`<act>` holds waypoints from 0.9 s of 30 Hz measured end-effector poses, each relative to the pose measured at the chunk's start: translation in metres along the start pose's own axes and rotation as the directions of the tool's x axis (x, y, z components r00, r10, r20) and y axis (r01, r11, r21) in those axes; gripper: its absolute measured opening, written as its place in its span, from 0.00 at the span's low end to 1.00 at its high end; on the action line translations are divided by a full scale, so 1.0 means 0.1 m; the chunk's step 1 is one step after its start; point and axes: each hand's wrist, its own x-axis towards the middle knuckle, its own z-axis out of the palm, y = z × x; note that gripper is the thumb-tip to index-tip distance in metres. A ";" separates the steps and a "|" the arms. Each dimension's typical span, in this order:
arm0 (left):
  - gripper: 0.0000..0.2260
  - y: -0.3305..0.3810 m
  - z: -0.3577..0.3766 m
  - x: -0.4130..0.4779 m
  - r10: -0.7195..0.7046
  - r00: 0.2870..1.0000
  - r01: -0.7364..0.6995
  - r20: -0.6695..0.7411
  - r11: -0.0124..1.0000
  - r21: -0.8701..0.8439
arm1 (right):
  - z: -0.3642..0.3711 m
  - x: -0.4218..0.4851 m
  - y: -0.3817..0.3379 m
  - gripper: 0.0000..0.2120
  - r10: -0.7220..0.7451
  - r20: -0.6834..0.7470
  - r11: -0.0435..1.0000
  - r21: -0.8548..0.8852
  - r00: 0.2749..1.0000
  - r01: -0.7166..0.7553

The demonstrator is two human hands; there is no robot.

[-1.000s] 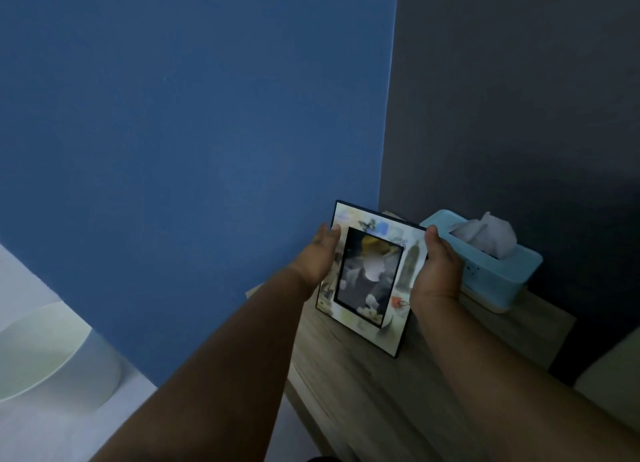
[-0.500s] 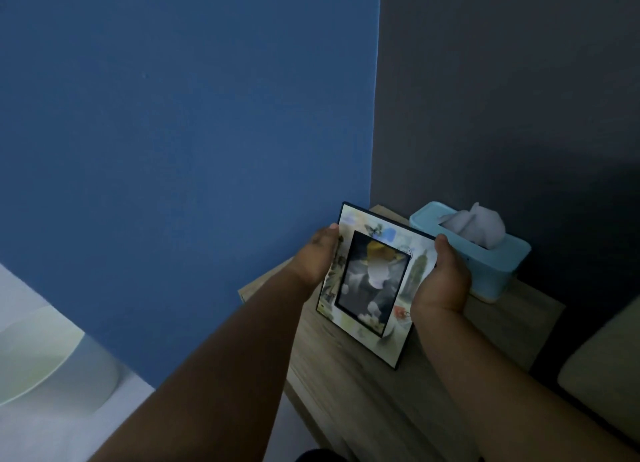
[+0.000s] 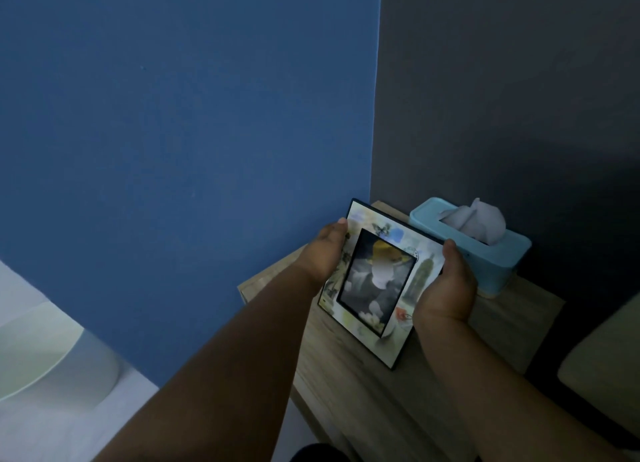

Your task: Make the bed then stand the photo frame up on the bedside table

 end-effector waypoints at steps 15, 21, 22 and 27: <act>0.25 -0.04 0.03 -0.11 0.018 0.998 -0.019 0.060 0.999 0.028 | -0.16 0.18 0.12 0.34 0.088 0.045 0.996 -0.034 0.995 -0.086; 0.26 0.09 0.05 -0.22 0.032 0.994 -0.039 0.100 0.997 0.063 | -0.19 0.18 0.06 0.37 0.141 0.057 0.989 -0.058 0.988 -0.138; 0.26 0.10 0.04 -0.22 0.031 0.993 -0.041 0.110 0.996 0.084 | -0.17 0.14 0.02 0.30 0.132 0.061 0.990 -0.056 0.989 -0.129; 0.27 0.31 0.00 -0.34 0.055 0.994 -0.064 0.097 0.993 0.096 | 0.00 -0.04 -0.33 0.06 -0.102 0.026 0.943 -0.315 0.994 0.105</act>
